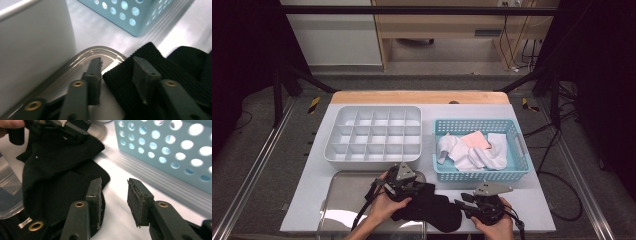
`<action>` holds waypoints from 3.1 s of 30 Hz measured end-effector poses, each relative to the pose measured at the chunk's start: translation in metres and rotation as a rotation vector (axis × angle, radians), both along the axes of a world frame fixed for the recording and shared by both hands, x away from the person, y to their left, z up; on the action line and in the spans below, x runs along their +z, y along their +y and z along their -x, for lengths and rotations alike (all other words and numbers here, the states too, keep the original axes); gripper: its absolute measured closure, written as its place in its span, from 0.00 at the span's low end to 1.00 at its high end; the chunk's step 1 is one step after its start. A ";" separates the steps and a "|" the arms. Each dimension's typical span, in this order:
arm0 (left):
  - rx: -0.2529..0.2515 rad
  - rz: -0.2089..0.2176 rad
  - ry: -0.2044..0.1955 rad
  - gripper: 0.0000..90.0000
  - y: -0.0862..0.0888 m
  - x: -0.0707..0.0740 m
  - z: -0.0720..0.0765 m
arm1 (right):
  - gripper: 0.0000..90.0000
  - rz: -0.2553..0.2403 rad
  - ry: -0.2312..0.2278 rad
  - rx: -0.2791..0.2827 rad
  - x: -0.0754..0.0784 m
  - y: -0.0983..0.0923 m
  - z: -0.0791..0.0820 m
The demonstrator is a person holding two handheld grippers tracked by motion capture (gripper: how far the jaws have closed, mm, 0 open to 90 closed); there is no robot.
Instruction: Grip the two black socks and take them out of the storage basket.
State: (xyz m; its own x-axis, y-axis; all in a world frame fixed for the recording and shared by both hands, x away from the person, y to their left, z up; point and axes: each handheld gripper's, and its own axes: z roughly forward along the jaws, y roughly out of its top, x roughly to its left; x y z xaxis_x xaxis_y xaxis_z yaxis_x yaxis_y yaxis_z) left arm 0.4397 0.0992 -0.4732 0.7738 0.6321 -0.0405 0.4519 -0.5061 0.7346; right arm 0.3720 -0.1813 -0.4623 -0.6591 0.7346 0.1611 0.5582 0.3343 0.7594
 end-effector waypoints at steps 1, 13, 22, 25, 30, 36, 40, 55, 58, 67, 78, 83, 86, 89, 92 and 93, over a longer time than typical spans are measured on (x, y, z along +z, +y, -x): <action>-0.005 -0.005 -0.003 0.69 0.000 0.000 0.001 | 0.70 -0.007 0.008 0.002 0.000 0.001 0.001; 0.016 0.070 -0.063 0.92 0.011 0.021 0.009 | 0.83 0.037 0.053 0.051 -0.012 0.005 -0.002; 0.115 0.116 -0.119 0.92 0.059 0.038 0.024 | 1.00 0.035 0.084 -0.002 -0.009 0.000 -0.010; 0.139 0.102 -0.117 0.92 0.071 0.031 0.030 | 0.98 0.032 0.084 -0.031 -0.009 0.000 -0.013; 0.168 0.107 -0.109 0.92 0.085 0.019 0.036 | 0.85 -0.002 0.027 -0.032 -0.001 0.001 -0.013; 0.174 0.112 -0.099 0.92 0.089 0.011 0.037 | 0.74 -0.068 -0.056 0.004 0.015 0.009 -0.009; 0.179 0.108 -0.105 0.92 0.091 0.011 0.038 | 0.71 -0.093 -0.089 -0.003 0.024 0.009 -0.009; 0.195 0.107 -0.101 0.92 0.096 0.009 0.036 | 0.64 -0.140 -0.097 0.044 0.025 0.011 -0.006; 0.194 0.109 -0.102 0.92 0.095 0.009 0.037 | 0.62 -0.141 -0.089 0.041 0.022 0.012 -0.007; 0.194 0.128 -0.107 0.92 0.097 0.012 0.038 | 0.93 -0.084 0.002 0.102 0.001 0.020 -0.017; 0.200 0.136 -0.085 0.91 0.097 0.012 0.034 | 0.90 -0.104 0.158 -0.074 0.008 0.008 -0.022; 0.221 0.117 -0.087 0.86 0.094 0.005 0.030 | 0.69 -0.003 0.071 -0.102 -0.004 0.011 -0.029; 0.227 0.134 -0.089 0.80 0.099 0.007 0.031 | 0.68 -0.031 -0.008 -0.089 0.005 0.009 -0.022; 0.229 0.160 -0.075 0.76 0.104 0.009 0.036 | 0.68 -0.050 -0.049 -0.066 0.013 0.010 -0.016; 0.228 0.145 -0.066 0.78 0.104 0.007 0.037 | 0.68 -0.038 -0.013 -0.034 0.006 0.018 -0.016; 0.229 0.135 -0.063 0.80 0.103 0.006 0.037 | 0.68 -0.026 0.001 -0.031 0.002 0.020 -0.017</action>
State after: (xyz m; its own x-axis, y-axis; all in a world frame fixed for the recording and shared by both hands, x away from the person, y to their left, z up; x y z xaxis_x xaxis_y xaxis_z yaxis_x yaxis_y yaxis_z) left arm 0.4024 0.2025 -0.4670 0.6150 0.7831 -0.0923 0.4942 -0.2916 0.8190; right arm 0.3890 -0.1610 -0.4601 -0.6359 0.7502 0.1810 0.5686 0.2968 0.7672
